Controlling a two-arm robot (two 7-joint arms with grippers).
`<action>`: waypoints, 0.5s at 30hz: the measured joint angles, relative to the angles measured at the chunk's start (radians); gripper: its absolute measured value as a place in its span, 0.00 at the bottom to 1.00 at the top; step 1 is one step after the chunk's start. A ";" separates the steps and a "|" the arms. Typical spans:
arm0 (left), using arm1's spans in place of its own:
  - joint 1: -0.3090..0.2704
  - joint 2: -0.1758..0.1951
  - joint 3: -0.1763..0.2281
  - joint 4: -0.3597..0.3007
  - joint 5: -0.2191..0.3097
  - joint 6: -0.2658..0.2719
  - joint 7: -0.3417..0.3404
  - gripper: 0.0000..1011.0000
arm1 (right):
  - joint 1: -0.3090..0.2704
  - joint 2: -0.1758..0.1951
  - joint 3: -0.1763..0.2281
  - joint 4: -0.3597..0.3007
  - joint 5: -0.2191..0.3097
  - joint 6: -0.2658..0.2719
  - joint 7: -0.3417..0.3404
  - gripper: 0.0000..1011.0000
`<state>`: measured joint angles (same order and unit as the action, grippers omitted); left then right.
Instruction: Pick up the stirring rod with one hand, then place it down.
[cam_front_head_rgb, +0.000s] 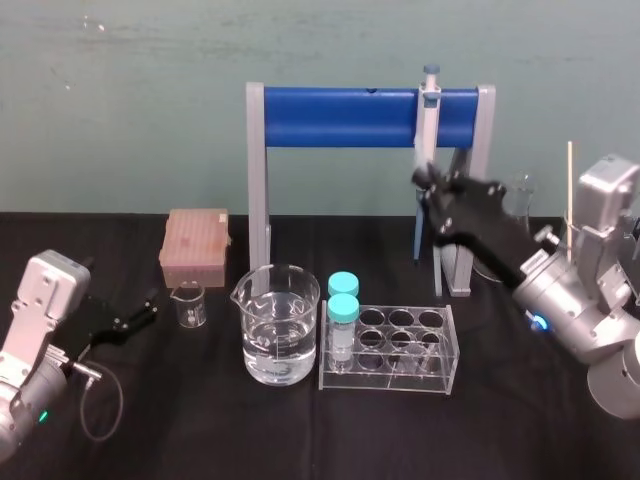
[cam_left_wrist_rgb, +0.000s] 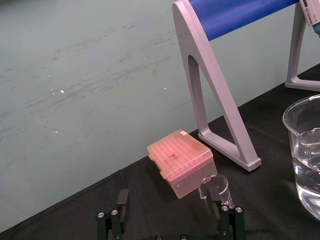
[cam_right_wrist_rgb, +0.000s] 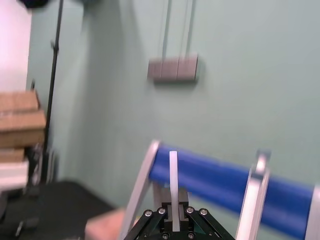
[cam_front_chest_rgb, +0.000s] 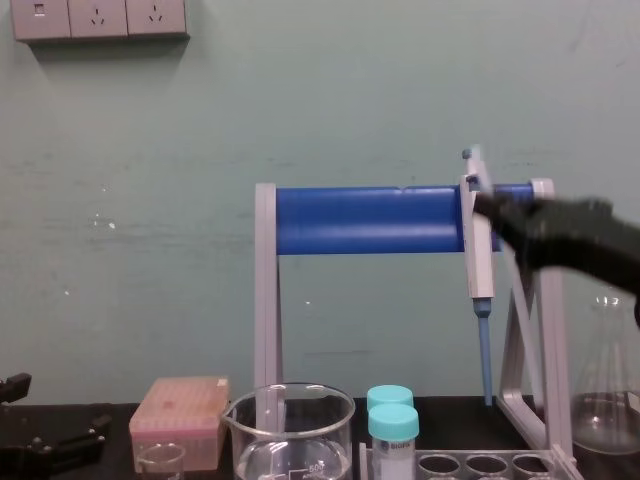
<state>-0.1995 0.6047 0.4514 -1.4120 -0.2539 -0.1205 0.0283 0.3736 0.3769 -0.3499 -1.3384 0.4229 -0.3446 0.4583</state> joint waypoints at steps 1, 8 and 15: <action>0.000 0.000 0.000 0.000 0.000 0.000 0.000 0.99 | -0.001 -0.005 0.006 -0.004 0.000 -0.018 -0.002 0.07; 0.000 0.000 0.000 0.000 0.000 0.000 0.000 0.99 | -0.011 -0.048 0.046 -0.001 0.007 -0.153 0.005 0.07; 0.000 0.000 0.000 0.000 0.000 0.000 0.000 0.99 | -0.024 -0.073 0.068 0.037 0.010 -0.202 0.018 0.07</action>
<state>-0.1995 0.6047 0.4514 -1.4120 -0.2538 -0.1205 0.0283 0.3493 0.3035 -0.2823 -1.3012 0.4332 -0.5463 0.4760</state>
